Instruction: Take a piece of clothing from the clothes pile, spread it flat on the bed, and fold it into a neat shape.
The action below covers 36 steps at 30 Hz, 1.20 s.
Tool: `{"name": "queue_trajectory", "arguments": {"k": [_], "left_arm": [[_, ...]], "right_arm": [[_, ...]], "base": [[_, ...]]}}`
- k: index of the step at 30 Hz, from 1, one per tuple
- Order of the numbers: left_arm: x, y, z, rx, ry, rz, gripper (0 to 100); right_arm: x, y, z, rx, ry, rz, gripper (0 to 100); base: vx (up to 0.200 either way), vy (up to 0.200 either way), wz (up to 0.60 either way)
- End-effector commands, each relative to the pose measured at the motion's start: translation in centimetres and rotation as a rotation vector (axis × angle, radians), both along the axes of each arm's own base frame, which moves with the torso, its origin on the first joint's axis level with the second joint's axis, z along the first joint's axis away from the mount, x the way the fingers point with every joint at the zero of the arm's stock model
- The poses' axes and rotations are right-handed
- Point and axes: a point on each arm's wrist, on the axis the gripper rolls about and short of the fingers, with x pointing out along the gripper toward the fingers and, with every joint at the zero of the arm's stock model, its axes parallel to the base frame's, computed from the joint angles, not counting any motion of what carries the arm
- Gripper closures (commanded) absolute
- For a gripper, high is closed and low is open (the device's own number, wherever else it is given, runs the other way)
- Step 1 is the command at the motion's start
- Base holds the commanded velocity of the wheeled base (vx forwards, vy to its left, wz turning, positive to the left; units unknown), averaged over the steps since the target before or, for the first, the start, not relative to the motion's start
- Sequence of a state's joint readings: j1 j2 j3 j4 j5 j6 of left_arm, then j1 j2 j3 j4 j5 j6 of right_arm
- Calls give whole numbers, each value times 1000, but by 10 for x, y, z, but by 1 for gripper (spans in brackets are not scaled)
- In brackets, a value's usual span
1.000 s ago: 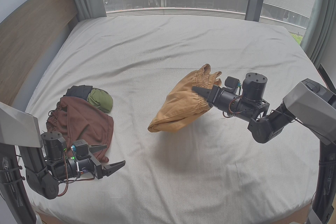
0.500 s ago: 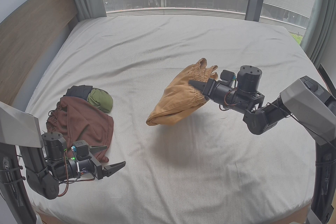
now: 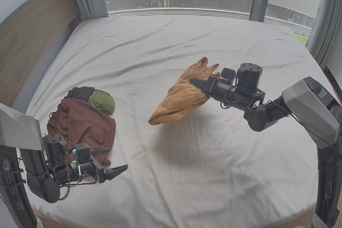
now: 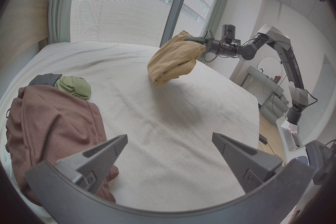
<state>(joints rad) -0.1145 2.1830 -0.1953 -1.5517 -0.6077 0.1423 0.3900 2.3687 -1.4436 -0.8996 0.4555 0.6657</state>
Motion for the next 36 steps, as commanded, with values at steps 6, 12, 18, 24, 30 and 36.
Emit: {"name": "queue_trajectory", "arguments": {"k": [6,12,18,24,30,36], "left_arm": [[-1,3,-3,-1,17,5,0],[-3,6,-5,1,29,14,0],[-3,6,-5,1,28,17,0],[-3,6,-5,1,29,17,0],[-3,6,-5,1,28,17,0],[-3,6,-5,1,28,17,0]], "right_arm": [[12,26,-11,-20,-27,40,100],[29,23,-38,-29,-5,22,100],[44,-3,-72,-59,57,-33,100],[54,-33,-82,-65,82,-94,100],[50,-40,-96,-81,124,-105,100],[43,-40,-113,-89,144,-103,100]], "base": [[0,0,0],[0,0,0],[0,0,0],[0,0,0],[0,0,0],[0,0,0]]}}
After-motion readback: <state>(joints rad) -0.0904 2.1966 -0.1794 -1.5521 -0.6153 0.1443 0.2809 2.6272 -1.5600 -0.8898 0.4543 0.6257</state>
